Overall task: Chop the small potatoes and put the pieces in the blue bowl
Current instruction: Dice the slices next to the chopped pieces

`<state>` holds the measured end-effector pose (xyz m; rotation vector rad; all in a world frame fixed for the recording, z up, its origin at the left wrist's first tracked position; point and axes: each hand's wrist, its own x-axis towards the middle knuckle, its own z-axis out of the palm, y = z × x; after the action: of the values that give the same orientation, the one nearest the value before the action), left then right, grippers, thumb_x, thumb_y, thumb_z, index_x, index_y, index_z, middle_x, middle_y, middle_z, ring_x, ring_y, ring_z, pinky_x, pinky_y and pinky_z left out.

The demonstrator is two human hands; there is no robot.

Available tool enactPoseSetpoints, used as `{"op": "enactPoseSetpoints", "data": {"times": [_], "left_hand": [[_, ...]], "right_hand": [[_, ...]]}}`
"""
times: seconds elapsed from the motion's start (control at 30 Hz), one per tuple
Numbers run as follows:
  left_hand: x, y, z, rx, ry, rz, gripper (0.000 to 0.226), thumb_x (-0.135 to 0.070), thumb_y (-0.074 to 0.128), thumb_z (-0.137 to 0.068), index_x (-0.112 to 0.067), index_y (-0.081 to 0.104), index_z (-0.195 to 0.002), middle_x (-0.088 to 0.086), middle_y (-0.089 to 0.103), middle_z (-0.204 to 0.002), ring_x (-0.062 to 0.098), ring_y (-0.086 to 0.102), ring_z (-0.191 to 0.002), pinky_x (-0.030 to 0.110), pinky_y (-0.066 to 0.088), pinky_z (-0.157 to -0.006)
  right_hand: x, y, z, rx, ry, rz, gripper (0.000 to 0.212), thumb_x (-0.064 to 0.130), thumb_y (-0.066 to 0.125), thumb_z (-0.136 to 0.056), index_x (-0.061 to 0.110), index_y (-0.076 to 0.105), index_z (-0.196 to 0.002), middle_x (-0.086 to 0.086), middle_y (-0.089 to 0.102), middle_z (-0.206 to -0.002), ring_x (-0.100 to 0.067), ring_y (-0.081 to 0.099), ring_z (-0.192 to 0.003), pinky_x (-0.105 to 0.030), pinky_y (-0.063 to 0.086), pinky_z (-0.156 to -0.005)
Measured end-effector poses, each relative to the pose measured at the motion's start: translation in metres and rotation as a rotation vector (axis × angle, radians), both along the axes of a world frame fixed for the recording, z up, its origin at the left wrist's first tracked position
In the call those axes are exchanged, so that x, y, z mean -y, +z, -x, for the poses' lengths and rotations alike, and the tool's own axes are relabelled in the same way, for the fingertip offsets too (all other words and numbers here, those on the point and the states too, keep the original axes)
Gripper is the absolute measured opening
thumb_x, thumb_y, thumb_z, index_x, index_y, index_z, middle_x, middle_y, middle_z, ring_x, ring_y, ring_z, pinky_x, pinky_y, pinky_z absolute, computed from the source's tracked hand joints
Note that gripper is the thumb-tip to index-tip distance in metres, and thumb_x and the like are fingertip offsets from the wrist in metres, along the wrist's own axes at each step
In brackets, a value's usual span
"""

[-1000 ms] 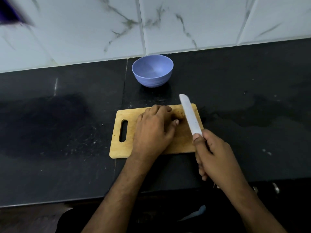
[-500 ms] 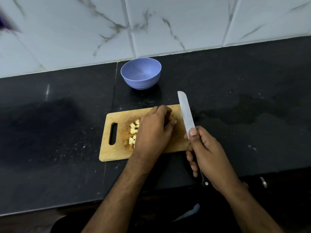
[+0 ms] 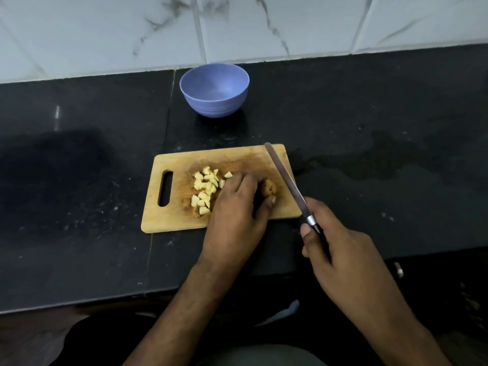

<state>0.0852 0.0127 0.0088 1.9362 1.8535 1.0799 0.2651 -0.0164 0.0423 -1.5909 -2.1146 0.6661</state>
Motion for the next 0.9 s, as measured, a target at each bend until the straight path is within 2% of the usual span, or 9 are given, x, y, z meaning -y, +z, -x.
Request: {"op": "enactPoseSetpoints", "data": {"times": [0.07, 0.13, 0.23, 0.3, 0.43, 0.63, 0.77, 0.9], "left_hand": [[0.002, -0.001, 0.001, -0.013, -0.012, -0.004, 0.031, -0.031, 0.065, -0.095, -0.017, 0.060, -0.122, -0.006, 0.057, -0.114, 0.010, 0.056, -0.106, 0.034, 0.052, -0.089], [0.002, 0.000, 0.001, -0.009, -0.030, -0.012, 0.033, -0.027, 0.065, -0.095, -0.015, 0.061, -0.125, -0.005, 0.055, -0.119, 0.009, 0.056, -0.109, 0.033, 0.052, -0.091], [0.002, 0.000, 0.002, 0.046, -0.021, -0.037, 0.030, -0.021, 0.068, -0.093, -0.012, 0.065, -0.122, -0.003, 0.055, -0.119, 0.008, 0.056, -0.109, 0.031, 0.052, -0.091], [0.002, 0.000, 0.003, 0.083, 0.003, -0.036, 0.026, -0.020, 0.071, -0.092, -0.012, 0.066, -0.116, -0.004, 0.059, -0.114, 0.008, 0.059, -0.103, 0.032, 0.054, -0.087], [0.002, 0.000, 0.002, 0.085, 0.014, -0.042, 0.022, -0.022, 0.071, -0.092, -0.012, 0.066, -0.112, -0.006, 0.060, -0.110, 0.008, 0.060, -0.099, 0.033, 0.055, -0.082], [0.005, 0.001, -0.001, -0.035, -0.006, -0.045, 0.024, -0.021, 0.066, -0.091, -0.018, 0.058, -0.113, -0.007, 0.051, -0.106, 0.013, 0.054, -0.096, 0.036, 0.052, -0.079], [0.005, 0.001, 0.001, 0.021, -0.016, -0.045, 0.023, -0.018, 0.069, -0.088, -0.015, 0.059, -0.108, -0.007, 0.051, -0.103, 0.011, 0.054, -0.093, 0.034, 0.052, -0.076], [0.005, 0.000, 0.002, 0.074, -0.015, -0.048, 0.018, -0.022, 0.071, -0.091, -0.014, 0.064, -0.106, -0.006, 0.054, -0.104, 0.009, 0.057, -0.090, 0.031, 0.053, -0.074]], "right_hand": [[0.008, -0.001, 0.003, -0.016, -0.027, -0.010, 0.031, 0.043, 0.036, -0.100, 0.041, 0.039, -0.131, 0.013, 0.060, -0.066, -0.001, 0.059, -0.057, -0.018, 0.044, -0.051], [0.012, -0.001, 0.006, -0.021, -0.044, -0.010, 0.025, 0.050, 0.032, -0.098, 0.036, 0.044, -0.115, 0.012, 0.056, -0.060, -0.003, 0.057, -0.051, -0.016, 0.035, -0.044], [0.013, -0.003, 0.010, 0.062, -0.063, -0.002, 0.031, 0.052, 0.031, -0.097, 0.028, 0.051, -0.094, 0.011, 0.050, -0.054, -0.003, 0.052, -0.046, -0.015, 0.029, -0.042], [0.013, -0.004, 0.012, 0.132, -0.069, -0.005, 0.031, 0.050, 0.032, -0.098, 0.027, 0.050, -0.088, 0.010, 0.048, -0.051, -0.003, 0.050, -0.042, -0.015, 0.029, -0.040], [0.013, 0.003, 0.010, 0.222, -0.051, -0.001, 0.027, 0.049, 0.032, -0.099, 0.029, 0.042, -0.084, 0.008, 0.047, -0.049, -0.005, 0.047, -0.040, -0.017, 0.026, -0.038], [0.014, 0.009, 0.006, 0.305, 0.008, 0.012, 0.024, 0.051, 0.027, -0.099, 0.031, 0.029, -0.084, 0.007, 0.046, -0.049, -0.005, 0.043, -0.039, -0.014, 0.023, -0.040], [0.010, 0.004, 0.000, 0.315, 0.067, 0.028, 0.021, 0.052, 0.021, -0.099, 0.034, 0.026, -0.089, 0.008, 0.050, -0.056, -0.006, 0.047, -0.044, -0.015, 0.025, -0.041], [0.009, -0.002, -0.003, 0.303, 0.072, 0.008, 0.027, 0.056, 0.011, -0.095, 0.032, 0.021, -0.087, 0.008, 0.050, -0.060, -0.008, 0.049, -0.049, -0.020, 0.029, -0.046]]}}
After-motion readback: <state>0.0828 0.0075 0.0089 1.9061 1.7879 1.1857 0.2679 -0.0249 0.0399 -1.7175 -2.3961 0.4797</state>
